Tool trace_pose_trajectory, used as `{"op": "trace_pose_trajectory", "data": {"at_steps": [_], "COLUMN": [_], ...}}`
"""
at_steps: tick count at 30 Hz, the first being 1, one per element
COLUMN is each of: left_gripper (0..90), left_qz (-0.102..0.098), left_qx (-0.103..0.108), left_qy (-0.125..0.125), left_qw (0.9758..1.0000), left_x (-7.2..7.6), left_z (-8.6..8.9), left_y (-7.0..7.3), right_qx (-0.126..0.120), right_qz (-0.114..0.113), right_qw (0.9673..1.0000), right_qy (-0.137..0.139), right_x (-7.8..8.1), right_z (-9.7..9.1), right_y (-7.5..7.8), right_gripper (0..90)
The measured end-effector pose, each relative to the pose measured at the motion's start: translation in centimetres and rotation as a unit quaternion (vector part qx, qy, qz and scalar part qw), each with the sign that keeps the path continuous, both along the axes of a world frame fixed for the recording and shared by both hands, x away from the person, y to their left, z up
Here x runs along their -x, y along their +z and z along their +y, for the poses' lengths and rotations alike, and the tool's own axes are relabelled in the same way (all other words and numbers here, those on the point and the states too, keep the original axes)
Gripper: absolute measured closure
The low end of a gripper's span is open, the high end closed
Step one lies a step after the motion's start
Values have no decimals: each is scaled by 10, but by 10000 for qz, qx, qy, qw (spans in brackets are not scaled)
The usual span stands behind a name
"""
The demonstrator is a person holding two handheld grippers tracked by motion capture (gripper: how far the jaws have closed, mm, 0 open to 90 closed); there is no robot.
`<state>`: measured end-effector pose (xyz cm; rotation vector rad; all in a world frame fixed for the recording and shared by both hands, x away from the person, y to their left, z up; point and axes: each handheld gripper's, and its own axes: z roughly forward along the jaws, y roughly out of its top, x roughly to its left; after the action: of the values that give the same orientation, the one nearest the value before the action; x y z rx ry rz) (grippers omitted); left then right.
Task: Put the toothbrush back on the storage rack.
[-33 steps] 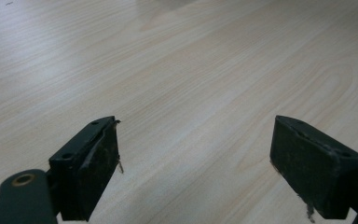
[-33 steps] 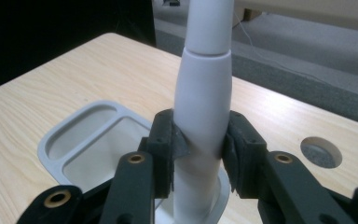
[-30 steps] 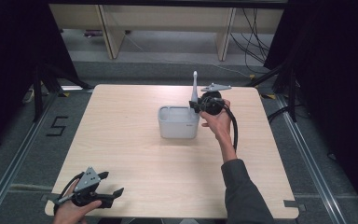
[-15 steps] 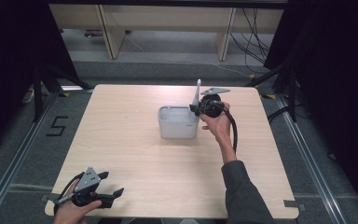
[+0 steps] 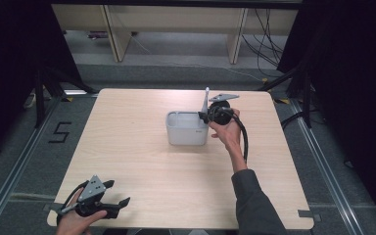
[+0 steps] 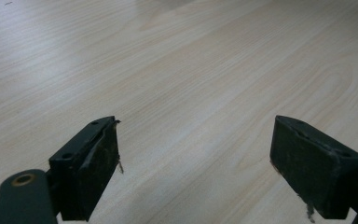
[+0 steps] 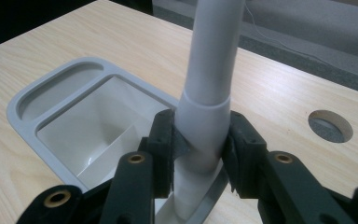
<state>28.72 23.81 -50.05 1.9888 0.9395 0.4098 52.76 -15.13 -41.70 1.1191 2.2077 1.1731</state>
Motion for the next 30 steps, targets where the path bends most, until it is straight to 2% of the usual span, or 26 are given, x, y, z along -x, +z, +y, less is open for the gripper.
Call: {"op": "trace_pose_trajectory", "data": {"at_steps": [1,4,8,9,10,12,16,18,21,26,27,28,29,30], "left_gripper": [148,148,148,148,148,148,148,148,148,148,148,148,148,148], "left_qz": [-1,4,2,2,2,7,-2,12,7,3,1,4,5,-2], "left_qx": [37,35,-3,-3,-2,31,8,-17,28,24,23,29,30,23], "left_qy": [15,18,2,2,6,19,15,27,28,31,38,36,36,49], "left_qw": [10000,10000,10000,10000,10000,10000,10000,10000,10000,10000,10000,10000,10000,10000], "left_x": [0,0,0,0,0,0,0,0,0,0,0,0,0,0], "left_z": [0,0,0,0,0,-1,-1,0,0,0,0,0,0,-1], "left_y": [0,0,0,0,0,0,-1,0,-1,0,0,0,0,0], "right_qx": [-2,-42,-127,-127,-170,-254,-269,-299,-435,-420,-435,-528,-410,-461], "right_qz": [23,-42,71,71,5,51,-89,-71,-141,-219,-217,-119,-274,-318], "right_qw": [10000,10000,9999,9999,9999,9996,9996,9995,9989,9988,9987,9982,9986,9983], "right_qy": [86,62,-63,-63,-29,-95,-23,-119,-131,-154,-166,-249,-170,-177], "right_x": [-1,0,3,3,3,5,6,8,12,16,17,21,21,23], "right_z": [0,0,0,0,-1,-1,-3,-4,-8,-12,-13,-13,-15,-16], "right_y": [-1,0,0,0,1,3,5,8,12,16,17,19,19,19], "right_gripper": [665,662,553,553,506,451,413,387,364,352,351,350,347,347]}}
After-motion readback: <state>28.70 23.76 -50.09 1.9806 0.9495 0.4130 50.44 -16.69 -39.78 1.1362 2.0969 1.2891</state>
